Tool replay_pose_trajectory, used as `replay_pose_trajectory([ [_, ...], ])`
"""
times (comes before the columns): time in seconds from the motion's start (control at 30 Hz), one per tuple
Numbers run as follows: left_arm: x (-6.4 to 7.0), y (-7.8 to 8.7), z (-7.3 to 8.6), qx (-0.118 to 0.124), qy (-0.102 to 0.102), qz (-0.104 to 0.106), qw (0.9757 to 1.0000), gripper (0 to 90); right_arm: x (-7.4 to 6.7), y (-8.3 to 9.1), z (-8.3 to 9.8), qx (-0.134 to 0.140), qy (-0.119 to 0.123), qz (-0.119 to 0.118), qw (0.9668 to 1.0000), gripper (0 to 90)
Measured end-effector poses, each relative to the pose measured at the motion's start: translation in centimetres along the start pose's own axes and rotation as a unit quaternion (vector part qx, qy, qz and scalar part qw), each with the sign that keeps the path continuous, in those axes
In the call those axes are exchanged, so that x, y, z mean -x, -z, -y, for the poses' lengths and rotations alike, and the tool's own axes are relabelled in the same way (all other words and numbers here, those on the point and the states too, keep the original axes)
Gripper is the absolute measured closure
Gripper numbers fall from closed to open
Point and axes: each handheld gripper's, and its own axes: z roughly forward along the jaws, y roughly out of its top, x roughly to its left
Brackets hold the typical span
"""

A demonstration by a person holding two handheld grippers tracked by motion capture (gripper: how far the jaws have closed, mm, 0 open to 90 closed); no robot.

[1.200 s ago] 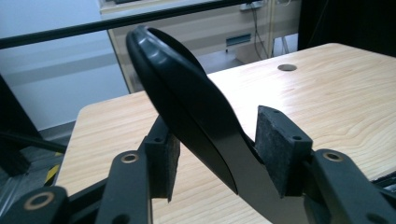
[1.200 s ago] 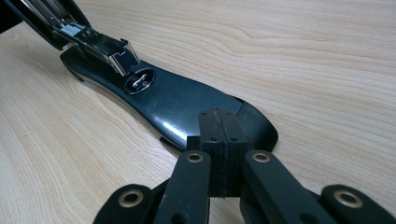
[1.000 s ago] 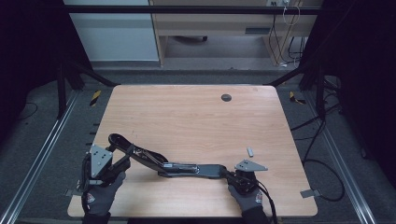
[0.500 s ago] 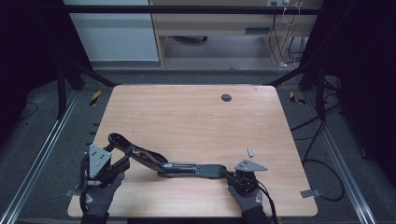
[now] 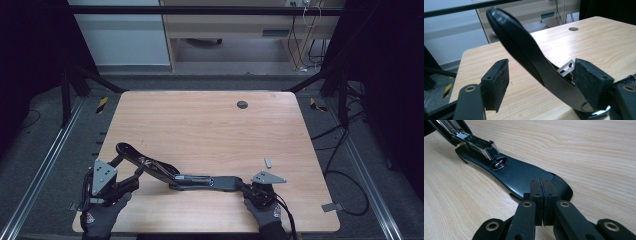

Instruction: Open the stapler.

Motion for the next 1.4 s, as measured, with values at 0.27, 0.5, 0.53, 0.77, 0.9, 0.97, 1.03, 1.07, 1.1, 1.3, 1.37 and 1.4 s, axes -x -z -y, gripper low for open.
replay_pose_trajectory([
  [0.27,-0.3,0.5,1.3,-0.024,0.002,0.004,0.9997,23.8,0.0,0.0,0.0,0.0,0.0,0.0,1.0,89.3],
  [0.5,-0.8,0.4,2.8,-0.042,0.012,-0.001,0.9991,22.8,0.0,0.0,0.0,0.0,0.0,0.0,1.0,89.3],
  [0.53,-0.9,0.3,3.0,-0.045,0.011,0.0,0.9989,22.8,0.0,0.0,0.0,0.0,0.0,0.0,1.0,89.3],
  [0.77,-0.9,-0.2,4.5,-0.067,0.01,-0.004,0.9977,23.1,0.0,0.0,0.0,0.0,0.0,-0.001,1.0,89.3],
  [0.9,-1.0,-0.8,5.3,-0.078,0.011,-0.012,0.9968,23.5,0.0,0.0,0.0,0.0,0.0,-0.001,1.0,89.2],
  [0.97,-1.1,-1.0,5.6,-0.083,0.015,-0.015,0.9964,24.1,0.0,0.0,0.0,0.0,0.0,-0.001,1.0,89.0],
  [1.03,-1.2,-1.3,6.1,-0.089,0.02,-0.018,0.9957,25.0,0.0,0.0,0.0,0.0,0.001,-0.002,1.0,88.6],
  [1.07,-1.3,-1.4,6.3,-0.091,0.021,-0.019,0.9954,25.2,0.0,0.0,0.0,0.0,0.001,-0.002,1.0,88.3],
  [1.1,-1.4,-1.5,6.5,-0.094,0.023,-0.02,0.9951,25.4,0.0,0.0,0.0,0.0,0.001,-0.002,1.0,87.9],
  [1.3,-1.7,-1.9,7.2,-0.1,0.028,-0.027,0.9942,29.0,0.1,0.0,-0.1,-0.001,0.0,-0.004,1.0,85.6],
  [1.37,-1.8,-1.9,7.4,-0.103,0.027,-0.029,0.9939,32.0,0.1,0.1,-0.1,-0.002,0.001,-0.006,1.0,85.0],
  [1.4,-1.8,-2.0,7.5,-0.101,0.03,-0.029,0.994,33.1,0.1,0.2,-0.2,-0.003,0.001,-0.006,1.0,84.6],
])
